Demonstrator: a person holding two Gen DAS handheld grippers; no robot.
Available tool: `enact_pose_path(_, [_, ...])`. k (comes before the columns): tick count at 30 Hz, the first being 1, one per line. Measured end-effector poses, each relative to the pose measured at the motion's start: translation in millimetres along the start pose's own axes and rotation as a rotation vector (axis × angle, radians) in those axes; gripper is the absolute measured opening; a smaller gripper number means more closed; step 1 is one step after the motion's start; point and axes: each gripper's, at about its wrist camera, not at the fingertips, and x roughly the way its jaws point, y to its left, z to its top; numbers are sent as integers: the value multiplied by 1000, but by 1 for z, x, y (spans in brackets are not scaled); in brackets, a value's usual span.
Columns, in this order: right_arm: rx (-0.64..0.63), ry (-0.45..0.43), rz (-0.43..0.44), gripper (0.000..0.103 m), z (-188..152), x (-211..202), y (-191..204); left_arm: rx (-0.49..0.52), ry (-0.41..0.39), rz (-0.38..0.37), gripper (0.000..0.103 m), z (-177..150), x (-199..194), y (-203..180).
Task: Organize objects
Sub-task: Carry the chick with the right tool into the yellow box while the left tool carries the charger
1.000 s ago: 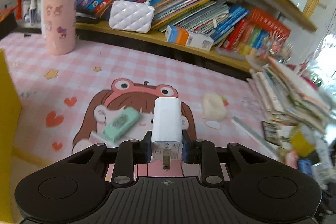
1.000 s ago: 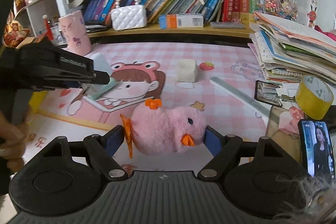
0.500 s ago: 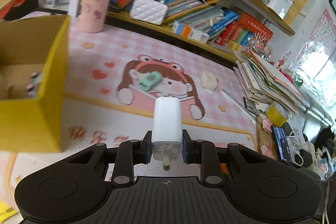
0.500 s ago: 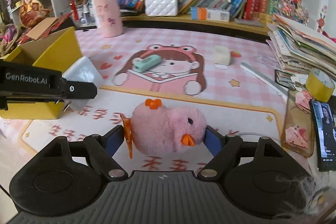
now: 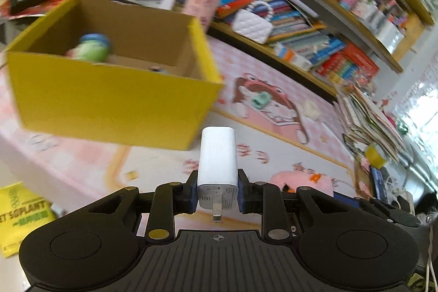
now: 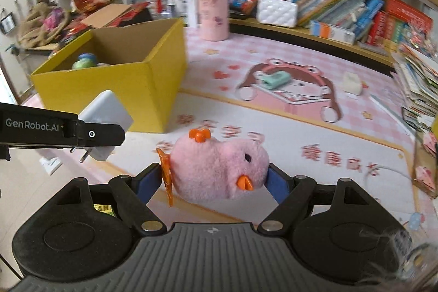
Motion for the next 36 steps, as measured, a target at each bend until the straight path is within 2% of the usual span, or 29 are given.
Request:
enact_pose_path(9, [-72, -17, 69, 80, -4, -8, 64, -45, -62, 47, 25, -9, -49, 49])
enact_pose_path(20, [-132, -56, 120, 80, 0, -13, 124, -92, -151, 99, 25, -11, -98, 96])
enact_pose_path(36, [-146, -74, 93, 80, 7, -20, 146, -94, -177, 73, 25, -12, -116, 116])
